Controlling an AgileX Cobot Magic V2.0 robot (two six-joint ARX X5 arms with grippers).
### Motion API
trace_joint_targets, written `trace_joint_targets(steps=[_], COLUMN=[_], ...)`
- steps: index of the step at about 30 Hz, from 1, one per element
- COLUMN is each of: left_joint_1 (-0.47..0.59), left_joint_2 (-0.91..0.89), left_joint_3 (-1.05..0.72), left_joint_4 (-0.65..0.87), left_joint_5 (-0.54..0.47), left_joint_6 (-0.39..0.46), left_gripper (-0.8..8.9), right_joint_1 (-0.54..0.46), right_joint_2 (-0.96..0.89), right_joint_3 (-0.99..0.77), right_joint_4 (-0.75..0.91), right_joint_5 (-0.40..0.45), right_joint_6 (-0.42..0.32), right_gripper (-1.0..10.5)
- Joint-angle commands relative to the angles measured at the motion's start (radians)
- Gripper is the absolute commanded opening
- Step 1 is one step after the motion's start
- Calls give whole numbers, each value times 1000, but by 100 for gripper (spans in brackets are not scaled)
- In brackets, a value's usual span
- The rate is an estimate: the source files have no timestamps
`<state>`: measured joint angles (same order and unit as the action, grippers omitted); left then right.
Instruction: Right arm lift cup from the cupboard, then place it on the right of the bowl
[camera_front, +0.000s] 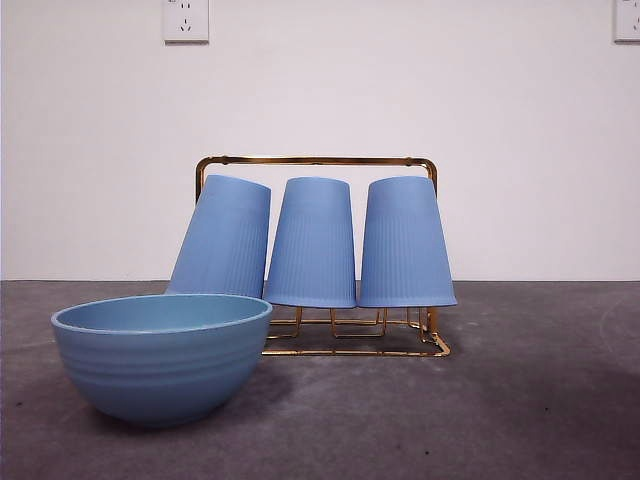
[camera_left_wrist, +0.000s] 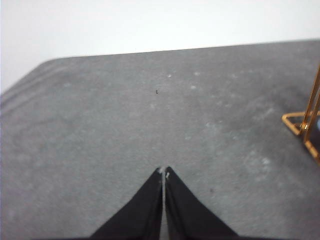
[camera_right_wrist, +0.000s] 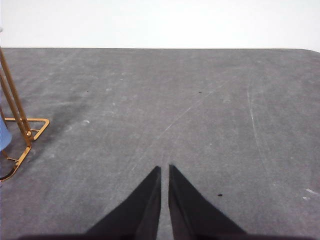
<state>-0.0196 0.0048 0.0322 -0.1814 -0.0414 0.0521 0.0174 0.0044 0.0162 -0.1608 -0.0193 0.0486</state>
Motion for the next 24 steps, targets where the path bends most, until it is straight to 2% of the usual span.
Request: trace_joint_targets(steps=[1,3,6,8,12,15,19,24], left_joint_1=[2,2,2,2,-6,-21,-43,-67], left_joint_2=[-2,-2,-2,-2,25,63,122,235], left_joint_3=[-20,-20,-20,-19,2,29,85,170], left_joint_4=[-5,-5,-5,-5,-6,-5,5,41], left_joint_5=[5,5,5,8,60,76,96,122], left_joint_6=[-216,-271,-283,-312,-416,-446,-465,-464], left_gripper=[6,6,6,6,8,8,9,9], right_joint_1=[-2,-2,-2,-2,2,12,29,55], right_joint_2=[-1,-1,-1,-1,0,1,26,92], right_joint_3=[-5,-5,-5,-3,11,33,88,192], right_joint_4=[37,41,45,43,39,36,2,-58], right_joint_5=[-6,-19,-37,-61,-94,-102,-114,-146], right_joint_6=[27,74,158,188,295,347,391,389], right_gripper=[24,24,24,12,10,9,9,9])
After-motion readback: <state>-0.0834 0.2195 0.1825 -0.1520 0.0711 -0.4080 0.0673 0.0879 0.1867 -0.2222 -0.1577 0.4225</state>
